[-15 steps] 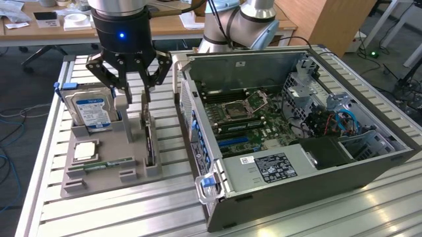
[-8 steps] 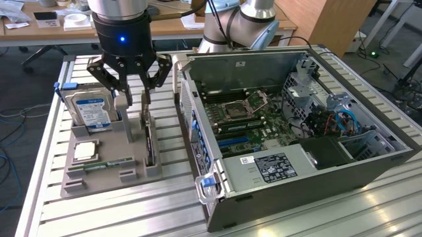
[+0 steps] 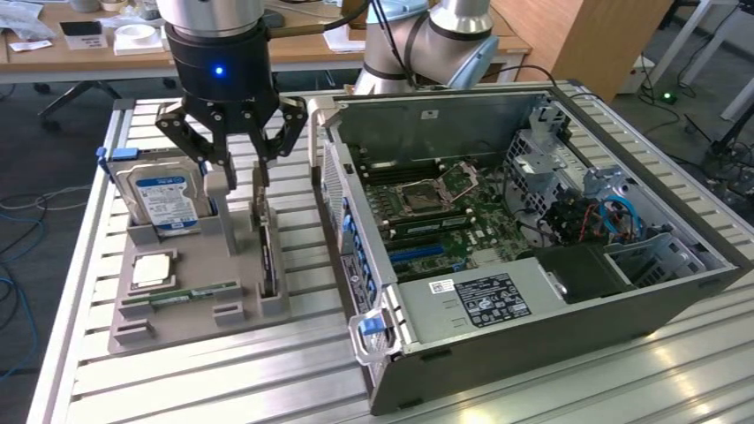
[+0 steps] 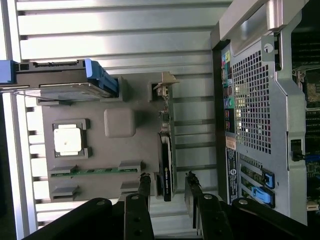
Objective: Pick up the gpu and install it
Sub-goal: 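Pick up the gpu and move the gpu toward the slot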
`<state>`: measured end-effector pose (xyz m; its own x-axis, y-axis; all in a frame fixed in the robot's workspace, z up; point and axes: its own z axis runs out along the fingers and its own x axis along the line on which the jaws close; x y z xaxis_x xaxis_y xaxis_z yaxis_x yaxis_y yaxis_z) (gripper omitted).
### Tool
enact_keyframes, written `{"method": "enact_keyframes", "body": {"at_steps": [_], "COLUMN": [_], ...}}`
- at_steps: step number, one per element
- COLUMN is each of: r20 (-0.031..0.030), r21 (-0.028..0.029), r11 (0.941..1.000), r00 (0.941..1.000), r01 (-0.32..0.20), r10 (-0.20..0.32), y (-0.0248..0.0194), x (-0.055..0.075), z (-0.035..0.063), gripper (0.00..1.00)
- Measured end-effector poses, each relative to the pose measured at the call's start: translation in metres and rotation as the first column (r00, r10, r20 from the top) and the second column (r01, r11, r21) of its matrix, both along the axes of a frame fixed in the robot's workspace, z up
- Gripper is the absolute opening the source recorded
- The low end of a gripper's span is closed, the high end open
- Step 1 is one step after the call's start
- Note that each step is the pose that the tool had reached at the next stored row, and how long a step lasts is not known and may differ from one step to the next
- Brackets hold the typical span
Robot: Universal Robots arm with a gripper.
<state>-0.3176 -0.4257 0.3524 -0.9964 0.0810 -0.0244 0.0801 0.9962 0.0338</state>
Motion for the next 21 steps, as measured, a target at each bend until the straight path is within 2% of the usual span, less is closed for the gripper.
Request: {"method": "enact_keyframes", "body": {"at_steps": [21], "r20": [-0.0001], "r21": [0.0002], "r11": [1.0000], "r00": [1.0000], "r01": [0.000], "r10": [0.000], "y": [0.0000], "x": [0.0000], "z": [-0.0071], "gripper": [0.42]}}
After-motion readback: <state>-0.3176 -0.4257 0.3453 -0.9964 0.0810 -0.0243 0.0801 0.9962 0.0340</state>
